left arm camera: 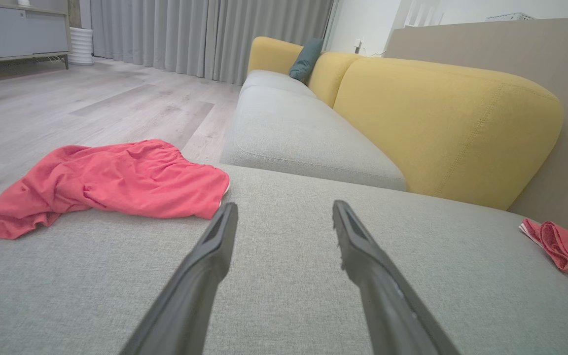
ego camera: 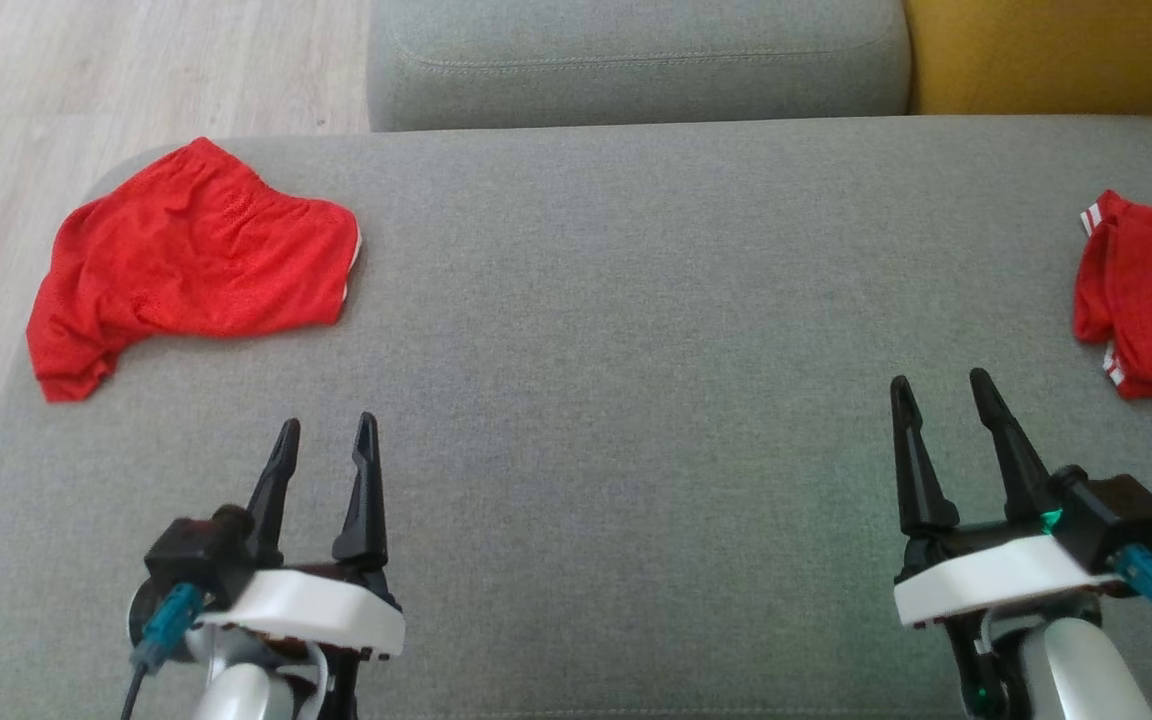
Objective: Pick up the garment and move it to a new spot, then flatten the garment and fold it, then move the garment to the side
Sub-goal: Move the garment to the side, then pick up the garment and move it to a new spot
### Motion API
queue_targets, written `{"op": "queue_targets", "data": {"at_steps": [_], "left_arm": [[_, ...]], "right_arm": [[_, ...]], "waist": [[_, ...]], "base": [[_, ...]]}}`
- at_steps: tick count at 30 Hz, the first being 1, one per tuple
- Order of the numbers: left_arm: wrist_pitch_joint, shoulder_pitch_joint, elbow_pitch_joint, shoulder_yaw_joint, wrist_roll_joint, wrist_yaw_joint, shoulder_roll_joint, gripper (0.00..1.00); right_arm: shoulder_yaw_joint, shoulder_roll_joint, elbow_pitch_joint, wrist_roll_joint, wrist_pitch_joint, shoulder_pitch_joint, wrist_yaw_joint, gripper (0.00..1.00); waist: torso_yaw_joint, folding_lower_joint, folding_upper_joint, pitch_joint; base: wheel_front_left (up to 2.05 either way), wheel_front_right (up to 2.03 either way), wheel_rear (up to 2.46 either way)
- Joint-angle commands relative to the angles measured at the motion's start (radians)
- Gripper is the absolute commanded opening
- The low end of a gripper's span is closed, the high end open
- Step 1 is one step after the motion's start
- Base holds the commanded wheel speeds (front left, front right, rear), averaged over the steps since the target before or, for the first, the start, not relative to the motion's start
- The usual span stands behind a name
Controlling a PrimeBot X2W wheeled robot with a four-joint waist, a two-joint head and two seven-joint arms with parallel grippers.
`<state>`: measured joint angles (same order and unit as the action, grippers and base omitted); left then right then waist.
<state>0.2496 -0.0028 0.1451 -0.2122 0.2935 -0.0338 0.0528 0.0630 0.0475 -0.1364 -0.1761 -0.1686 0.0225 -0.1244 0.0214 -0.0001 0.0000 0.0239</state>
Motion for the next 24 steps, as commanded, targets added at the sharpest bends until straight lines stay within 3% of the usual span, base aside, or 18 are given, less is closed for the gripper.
{"op": "queue_targets", "data": {"at_steps": [1, 16, 24], "left_arm": [[0.012, -0.031, -0.030, 0.030, 0.006, 0.003, -0.002, 1.00], [0.012, -0.034, -0.032, 0.022, 0.008, 0.002, -0.003, 1.00], [0.012, -0.045, -0.033, 0.020, 0.007, 0.000, -0.003, 1.00]], "right_arm": [[0.026, 0.003, 0.033, -0.003, -0.011, 0.026, -0.006, 1.00], [0.028, 0.003, 0.039, -0.001, -0.009, 0.019, -0.006, 1.00], [0.027, 0.003, 0.044, 0.001, -0.006, 0.012, -0.006, 1.00]], "waist": [[0.000, 0.0001, 0.0000, 0.000], [0.014, 0.0001, 0.0000, 0.008], [0.124, 0.0001, 0.0000, 0.005]], "base": [[0.00, 0.00, 0.00], [0.00, 0.00, 0.00], [0.00, 0.00, 0.00]]}}
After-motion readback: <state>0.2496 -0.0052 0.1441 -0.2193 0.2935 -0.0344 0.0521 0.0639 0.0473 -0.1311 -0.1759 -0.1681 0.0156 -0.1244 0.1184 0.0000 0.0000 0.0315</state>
